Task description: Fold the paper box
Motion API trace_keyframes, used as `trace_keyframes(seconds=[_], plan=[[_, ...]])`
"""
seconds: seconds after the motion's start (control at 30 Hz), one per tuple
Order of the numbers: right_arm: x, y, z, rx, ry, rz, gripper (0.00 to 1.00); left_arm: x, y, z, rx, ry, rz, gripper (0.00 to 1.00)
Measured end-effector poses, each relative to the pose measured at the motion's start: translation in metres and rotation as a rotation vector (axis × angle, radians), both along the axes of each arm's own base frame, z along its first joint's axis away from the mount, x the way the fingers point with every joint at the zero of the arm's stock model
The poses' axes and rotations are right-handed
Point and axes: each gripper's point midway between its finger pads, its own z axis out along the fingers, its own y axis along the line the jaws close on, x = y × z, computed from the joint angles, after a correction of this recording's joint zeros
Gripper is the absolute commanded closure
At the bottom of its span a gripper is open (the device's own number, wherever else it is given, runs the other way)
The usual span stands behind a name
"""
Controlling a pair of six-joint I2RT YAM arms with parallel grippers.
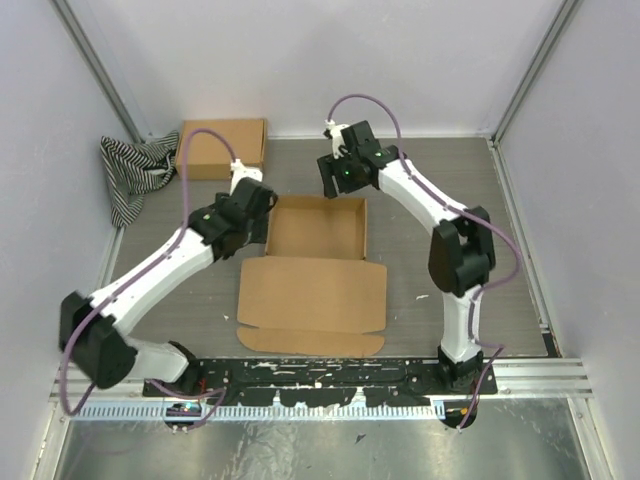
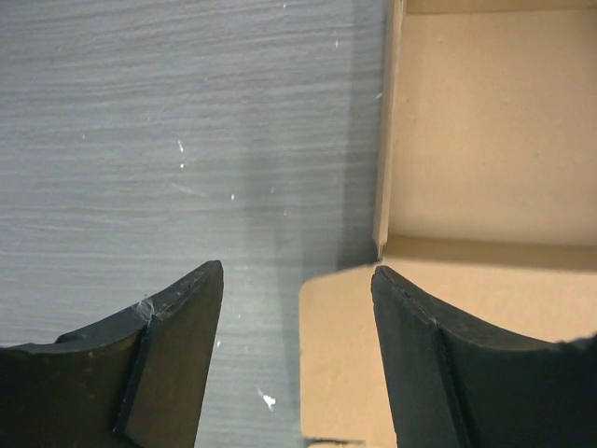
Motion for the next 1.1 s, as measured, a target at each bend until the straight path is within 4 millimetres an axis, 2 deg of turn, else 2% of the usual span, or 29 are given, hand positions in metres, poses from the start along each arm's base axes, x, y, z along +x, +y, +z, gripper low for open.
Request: trace_keyframes(seconds=[0.13, 0.23, 0.47, 0.7, 0.8, 0.97, 1.03, 1.1], plan=[[0.018, 0.021, -0.044, -0.041, 0.025, 0.107, 0.22, -0.035, 0.019, 0.014, -0.091, -0.057, -0.016, 0.29], [0.019, 0.034, -0.066, -0.068, 0.037, 0.163, 0.21, -0.053, 0.031, 0.023, -0.142, -0.11, -0.01, 0.29], [0.032, 0.062, -0.074, -0.109, -0.027, 0.247, 0.22, -0.075, 0.049, 0.024, -0.195, -0.164, 0.008, 0.3], [0.037, 0.065, -0.087, -0.156, -0.044, 0.26, 0.29, -0.076, 0.048, 0.017, -0.201, -0.149, 0.014, 0.31], [0.036, 0.06, -0.097, -0.179, -0.034, 0.253, 0.37, -0.075, 0.046, 0.013, -0.198, -0.137, 0.012, 0.31], [0.038, 0.044, -0.111, -0.225, -0.024, 0.196, 0.69, -0.075, 0.045, 0.012, -0.198, -0.13, 0.009, 0.32], [0.032, 0.033, -0.119, -0.237, -0.006, 0.163, 0.75, -0.075, 0.045, 0.012, -0.199, -0.132, 0.009, 0.32], [0.025, 0.021, -0.12, -0.249, 0.007, 0.129, 0.77, -0.075, 0.045, 0.013, -0.201, -0.135, 0.008, 0.32]])
